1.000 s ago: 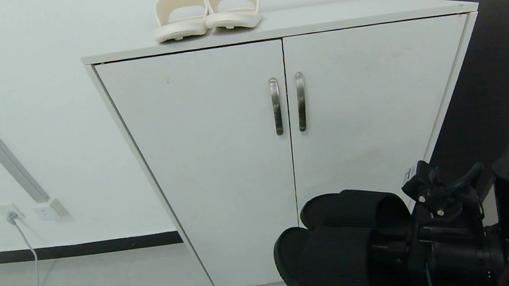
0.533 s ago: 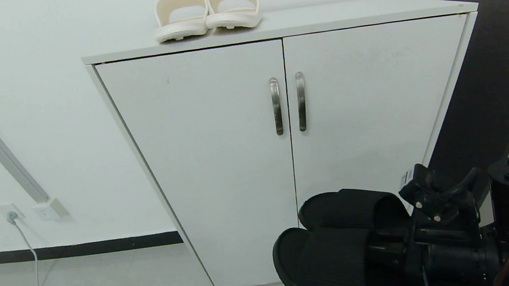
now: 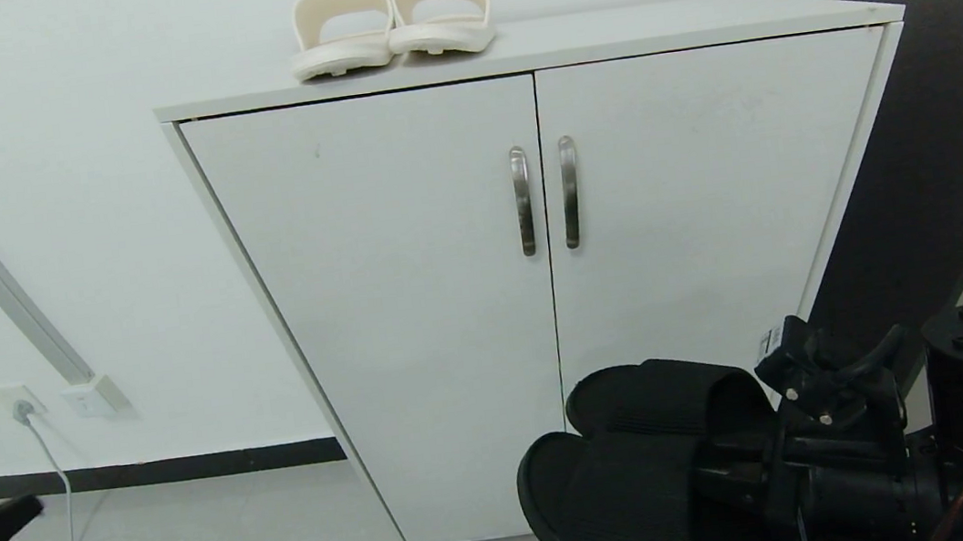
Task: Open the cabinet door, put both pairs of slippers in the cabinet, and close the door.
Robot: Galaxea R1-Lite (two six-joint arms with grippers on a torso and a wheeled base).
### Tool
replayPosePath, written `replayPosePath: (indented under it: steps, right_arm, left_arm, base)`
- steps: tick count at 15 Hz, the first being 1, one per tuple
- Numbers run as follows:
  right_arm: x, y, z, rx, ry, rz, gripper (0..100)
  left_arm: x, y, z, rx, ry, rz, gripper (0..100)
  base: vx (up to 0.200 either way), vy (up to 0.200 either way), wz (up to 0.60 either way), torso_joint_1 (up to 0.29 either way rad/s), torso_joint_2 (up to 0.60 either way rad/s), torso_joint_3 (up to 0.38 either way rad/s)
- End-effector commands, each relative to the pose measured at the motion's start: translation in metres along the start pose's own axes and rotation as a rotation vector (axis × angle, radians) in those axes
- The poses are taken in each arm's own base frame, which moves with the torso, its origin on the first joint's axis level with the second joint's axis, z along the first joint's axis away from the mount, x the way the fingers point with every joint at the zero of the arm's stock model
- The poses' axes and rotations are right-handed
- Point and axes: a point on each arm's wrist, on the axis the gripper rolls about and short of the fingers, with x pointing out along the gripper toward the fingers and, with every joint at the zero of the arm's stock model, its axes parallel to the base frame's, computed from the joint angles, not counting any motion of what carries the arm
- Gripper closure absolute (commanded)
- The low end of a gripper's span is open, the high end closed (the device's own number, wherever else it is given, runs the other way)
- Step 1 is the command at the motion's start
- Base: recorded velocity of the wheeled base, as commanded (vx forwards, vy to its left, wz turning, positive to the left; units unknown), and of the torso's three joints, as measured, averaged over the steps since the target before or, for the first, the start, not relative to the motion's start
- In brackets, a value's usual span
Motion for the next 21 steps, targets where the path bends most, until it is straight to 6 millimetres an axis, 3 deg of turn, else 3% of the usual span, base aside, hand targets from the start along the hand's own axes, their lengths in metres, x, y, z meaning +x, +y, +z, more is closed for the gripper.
replayPosePath:
  steps: [1,3,4,5,9,10,11,15,18,21]
  right_arm:
    - [0.001,0.000,-0.001,-0.001,0.006,-0.003,100]
    - [0.001,-0.001,-0.001,0.001,0.005,-0.006,100]
    - [0.001,-0.001,-0.001,0.001,0.005,-0.008,100]
    - [0.001,-0.001,0.000,0.002,0.003,-0.009,100]
    - [0.008,-0.003,-0.005,0.007,0.027,-0.006,100]
    - [0.008,-0.003,-0.005,0.007,0.027,-0.006,100]
    - [0.009,-0.003,-0.005,0.007,0.030,-0.006,100]
    - [0.009,-0.003,-0.005,0.006,0.029,-0.007,100]
    - [0.007,-0.003,-0.004,0.005,0.023,-0.007,100]
    - [0.008,-0.003,-0.004,0.003,0.014,-0.007,100]
  left_arm:
    - [0.068,0.006,0.019,-0.027,0.125,-0.202,0]
    - [0.108,-0.004,0.027,0.002,0.098,-0.314,0]
    - [0.118,-0.007,0.030,0.010,0.083,-0.334,0]
    - [0.144,-0.022,0.038,-0.002,0.058,-0.389,0]
    - [0.194,-0.052,0.061,-0.045,0.043,-0.490,0]
    - [0.194,-0.052,0.061,-0.045,0.043,-0.490,0]
    - [0.222,-0.059,0.067,-0.043,0.038,-0.506,0]
    - [0.250,-0.086,0.078,-0.124,0.028,-0.587,0]
    - [0.274,-0.091,0.078,-0.162,0.033,-0.594,0]
    - [0.282,-0.089,0.082,-0.201,0.035,-0.601,0]
  base:
    - [0.000,0.000,0.00,0.000,0.00,0.000]
    - [0.000,0.000,0.00,0.000,0.00,0.000]
    - [0.000,0.000,0.00,0.000,0.00,0.000]
    - [0.000,0.000,0.00,0.000,0.00,0.000]
    - [0.000,0.000,0.00,0.000,0.00,0.000]
    - [0.000,0.000,0.00,0.000,0.00,0.000]
    - [0.000,0.000,0.00,0.000,0.00,0.000]
    - [0.000,0.000,0.00,0.000,0.00,0.000]
    - [0.000,0.000,0.00,0.000,0.00,0.000]
    - [0.000,0.000,0.00,0.000,0.00,0.000]
